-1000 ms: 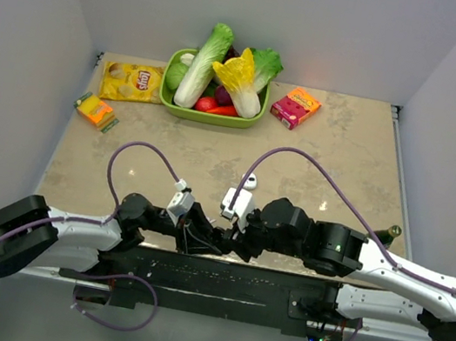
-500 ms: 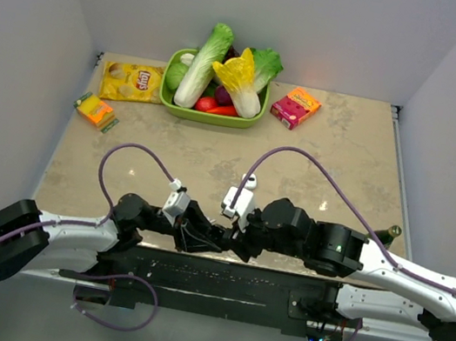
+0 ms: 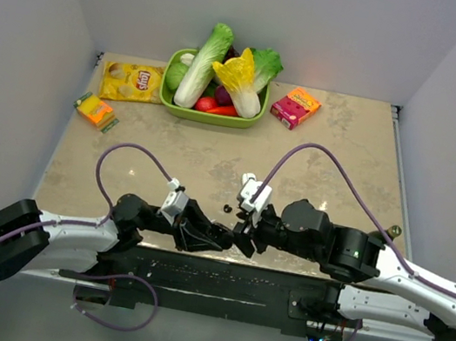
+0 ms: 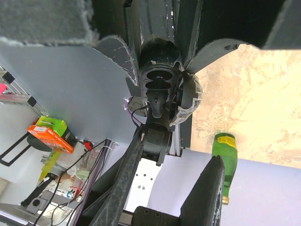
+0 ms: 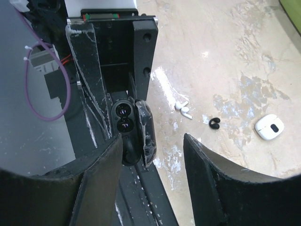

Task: Insert the wireless bluetooth earbuds into the charging case
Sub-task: Place the earbud in the charging case.

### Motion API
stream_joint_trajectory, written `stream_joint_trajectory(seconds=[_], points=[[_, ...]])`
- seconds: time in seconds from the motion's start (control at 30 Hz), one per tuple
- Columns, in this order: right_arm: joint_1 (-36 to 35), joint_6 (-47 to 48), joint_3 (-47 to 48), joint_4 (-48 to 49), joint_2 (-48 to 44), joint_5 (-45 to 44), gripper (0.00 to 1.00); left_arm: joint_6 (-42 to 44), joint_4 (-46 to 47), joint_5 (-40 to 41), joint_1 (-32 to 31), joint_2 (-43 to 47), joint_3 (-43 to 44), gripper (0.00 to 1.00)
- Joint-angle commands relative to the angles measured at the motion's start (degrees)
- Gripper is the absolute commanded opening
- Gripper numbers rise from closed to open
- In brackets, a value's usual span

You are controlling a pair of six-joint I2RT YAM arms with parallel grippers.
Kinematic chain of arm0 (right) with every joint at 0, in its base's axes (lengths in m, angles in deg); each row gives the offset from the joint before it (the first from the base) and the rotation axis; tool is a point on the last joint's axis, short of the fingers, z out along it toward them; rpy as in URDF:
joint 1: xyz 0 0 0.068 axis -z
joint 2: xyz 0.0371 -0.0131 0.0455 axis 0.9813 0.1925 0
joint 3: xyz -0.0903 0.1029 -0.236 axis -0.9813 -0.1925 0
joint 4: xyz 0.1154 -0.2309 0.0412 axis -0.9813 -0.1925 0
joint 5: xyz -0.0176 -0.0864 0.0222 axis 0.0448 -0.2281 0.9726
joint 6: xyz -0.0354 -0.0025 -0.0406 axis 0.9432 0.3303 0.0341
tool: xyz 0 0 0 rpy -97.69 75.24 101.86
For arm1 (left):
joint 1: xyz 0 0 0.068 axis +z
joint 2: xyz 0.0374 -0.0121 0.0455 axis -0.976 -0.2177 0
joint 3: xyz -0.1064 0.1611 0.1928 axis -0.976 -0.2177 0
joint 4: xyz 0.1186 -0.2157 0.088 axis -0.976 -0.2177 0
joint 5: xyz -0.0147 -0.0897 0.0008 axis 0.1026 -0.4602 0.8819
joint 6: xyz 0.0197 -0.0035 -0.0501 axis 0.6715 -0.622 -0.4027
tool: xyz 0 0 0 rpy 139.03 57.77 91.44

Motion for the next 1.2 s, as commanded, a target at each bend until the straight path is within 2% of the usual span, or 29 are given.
stream_joint_trajectory(seconds=[0.0,0.27,0.73,0.9,1.03,1.17], points=[[-0.2,-0.9,0.5,3.8,1.0,-1.4,0.58,1.7,17.8,0.4,-0.2,-0.6,0.1,0.00],[-0.1,-1.4,-0.6,3.2,3.4,-3.4,0.57,1.8,17.6,0.5,-0.2,0.3,0.1,0.00],[-0.1,-3.3,-2.5,0.8,1.6,-4.6,0.57,3.9,13.7,2.8,-0.2,4.2,0.0,0.00],[-0.2,-4.5,-1.9,4.3,-1.0,-6.1,0.61,4.7,12.2,3.5,-0.1,3.6,-0.2,0.00],[-0.1,-6.3,-4.4,11.4,-10.2,-14.9,0.66,5.0,12.4,5.6,-0.1,2.8,-2.7,0.00],[0.3,-8.1,-7.5,11.5,-11.9,-24.4,0.69,4.0,14.0,7.8,-0.1,3.0,-6.2,0.00]])
